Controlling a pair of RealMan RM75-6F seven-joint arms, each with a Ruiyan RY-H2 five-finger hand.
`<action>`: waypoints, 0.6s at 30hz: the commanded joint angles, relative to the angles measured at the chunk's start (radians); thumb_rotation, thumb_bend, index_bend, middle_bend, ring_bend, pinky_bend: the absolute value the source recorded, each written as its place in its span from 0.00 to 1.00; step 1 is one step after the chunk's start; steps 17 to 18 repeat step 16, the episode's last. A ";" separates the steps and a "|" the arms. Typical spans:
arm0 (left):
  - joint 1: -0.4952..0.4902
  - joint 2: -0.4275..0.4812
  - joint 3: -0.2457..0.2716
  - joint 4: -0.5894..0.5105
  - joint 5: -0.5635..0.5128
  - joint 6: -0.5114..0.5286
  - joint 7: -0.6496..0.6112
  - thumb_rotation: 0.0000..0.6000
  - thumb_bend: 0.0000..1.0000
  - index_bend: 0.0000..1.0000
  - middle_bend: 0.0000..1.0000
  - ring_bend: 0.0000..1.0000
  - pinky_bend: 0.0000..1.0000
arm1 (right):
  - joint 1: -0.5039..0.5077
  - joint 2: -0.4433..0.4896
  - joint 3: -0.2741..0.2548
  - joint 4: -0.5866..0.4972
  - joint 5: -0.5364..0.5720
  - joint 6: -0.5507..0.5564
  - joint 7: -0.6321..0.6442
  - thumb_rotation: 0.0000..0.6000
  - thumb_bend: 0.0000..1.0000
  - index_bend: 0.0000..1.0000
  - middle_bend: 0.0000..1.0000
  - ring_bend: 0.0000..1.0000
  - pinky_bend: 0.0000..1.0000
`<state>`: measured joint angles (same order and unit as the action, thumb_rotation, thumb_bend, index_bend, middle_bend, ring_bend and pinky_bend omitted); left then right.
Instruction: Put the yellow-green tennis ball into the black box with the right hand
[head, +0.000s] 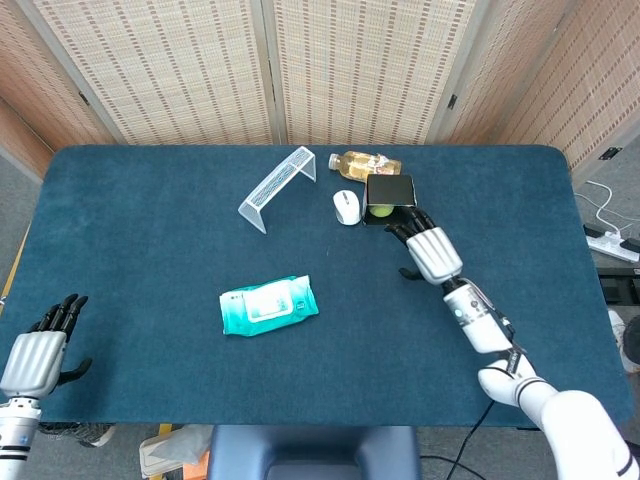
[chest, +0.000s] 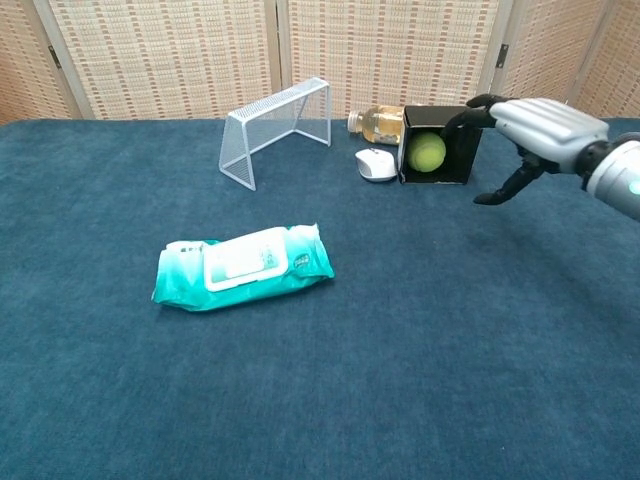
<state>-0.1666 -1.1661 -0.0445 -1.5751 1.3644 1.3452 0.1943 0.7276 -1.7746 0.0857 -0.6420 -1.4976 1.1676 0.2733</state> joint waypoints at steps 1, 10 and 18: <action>0.001 0.000 0.000 0.001 0.000 0.002 0.000 1.00 0.27 0.08 0.17 0.15 0.37 | -0.176 0.194 0.004 -0.315 0.038 0.192 -0.271 1.00 0.11 0.28 0.33 0.05 0.12; 0.000 -0.005 -0.004 -0.002 -0.008 0.003 0.017 1.00 0.27 0.08 0.17 0.15 0.37 | -0.326 0.418 0.006 -0.656 0.225 0.154 -0.530 1.00 0.10 0.22 0.15 0.01 0.10; -0.005 -0.010 -0.006 -0.004 -0.009 -0.001 0.029 1.00 0.27 0.08 0.17 0.15 0.37 | -0.349 0.434 0.021 -0.672 0.264 0.139 -0.557 1.00 0.08 0.08 0.04 0.00 0.06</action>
